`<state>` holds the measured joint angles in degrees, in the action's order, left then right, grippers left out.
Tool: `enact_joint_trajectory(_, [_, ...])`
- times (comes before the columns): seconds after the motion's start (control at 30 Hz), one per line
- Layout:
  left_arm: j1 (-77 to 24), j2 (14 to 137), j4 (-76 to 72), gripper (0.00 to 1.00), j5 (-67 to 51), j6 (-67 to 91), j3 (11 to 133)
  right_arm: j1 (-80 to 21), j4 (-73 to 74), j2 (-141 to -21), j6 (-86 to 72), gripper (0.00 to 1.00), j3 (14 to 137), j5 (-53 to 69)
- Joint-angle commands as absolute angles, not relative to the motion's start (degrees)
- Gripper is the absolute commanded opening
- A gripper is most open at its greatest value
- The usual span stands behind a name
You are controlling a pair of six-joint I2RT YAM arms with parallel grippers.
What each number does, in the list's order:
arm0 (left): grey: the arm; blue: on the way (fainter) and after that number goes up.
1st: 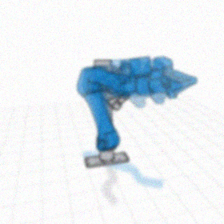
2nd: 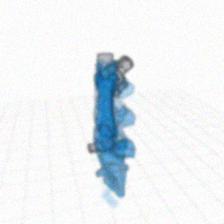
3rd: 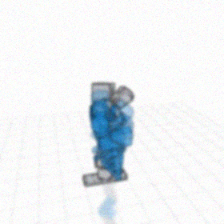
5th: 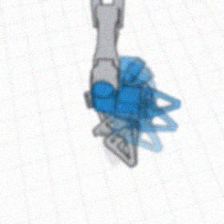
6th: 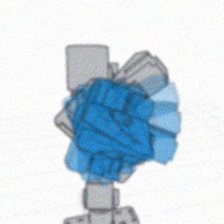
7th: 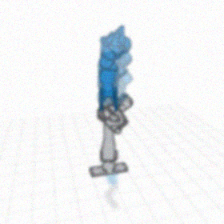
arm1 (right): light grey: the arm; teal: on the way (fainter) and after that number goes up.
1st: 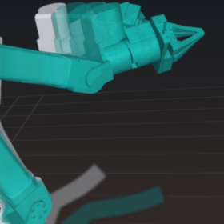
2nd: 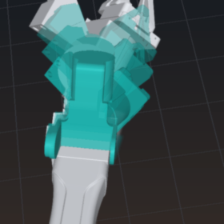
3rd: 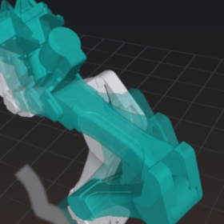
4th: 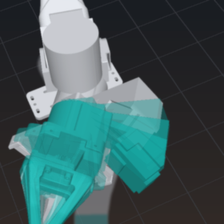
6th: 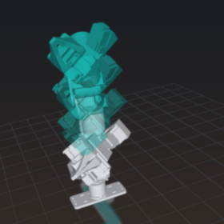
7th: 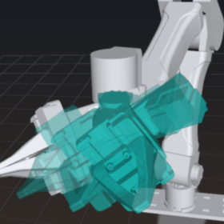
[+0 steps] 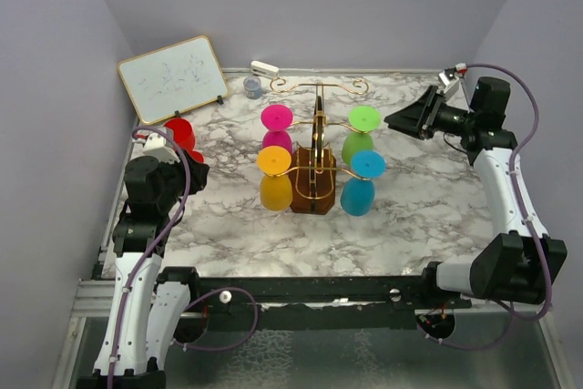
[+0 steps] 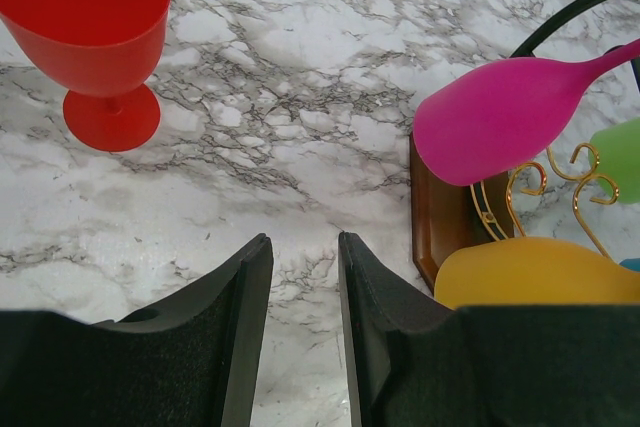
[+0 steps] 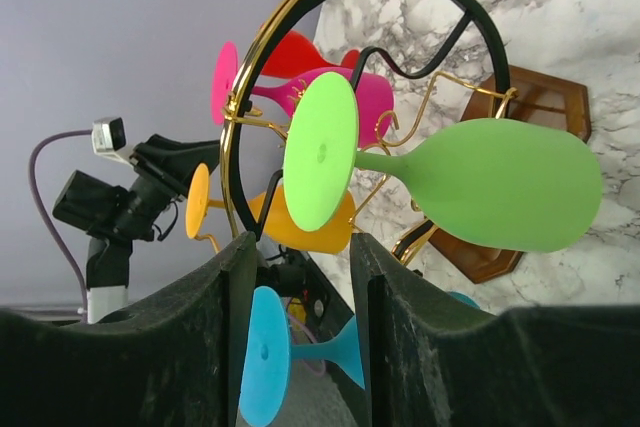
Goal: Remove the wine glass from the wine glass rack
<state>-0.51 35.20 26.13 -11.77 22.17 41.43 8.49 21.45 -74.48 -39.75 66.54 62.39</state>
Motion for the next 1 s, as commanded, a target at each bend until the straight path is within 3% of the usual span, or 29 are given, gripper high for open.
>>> enact_joint_trajectory(0.0, [-0.8,34.7,24.9,0.35,-10.9,22.5,40.8,5.8,19.6,-76.1,-39.2,0.43,66.0,61.9])
enact_joint_trajectory(0.67, [-0.9,34.8,24.9,0.35,-10.5,22.6,40.7,2.3,14.8,-80.7,-40.6,0.37,66.4,55.6])
enact_joint_trajectory(0.83, [-0.9,34.8,24.9,0.35,-10.4,22.6,40.6,2.2,13.5,-81.0,-41.9,0.31,67.0,54.8])
enact_joint_trajectory(0.97, [-0.9,34.9,24.9,0.35,-10.4,22.7,40.6,2.2,13.4,-81.0,-42.2,0.2,67.5,54.5])
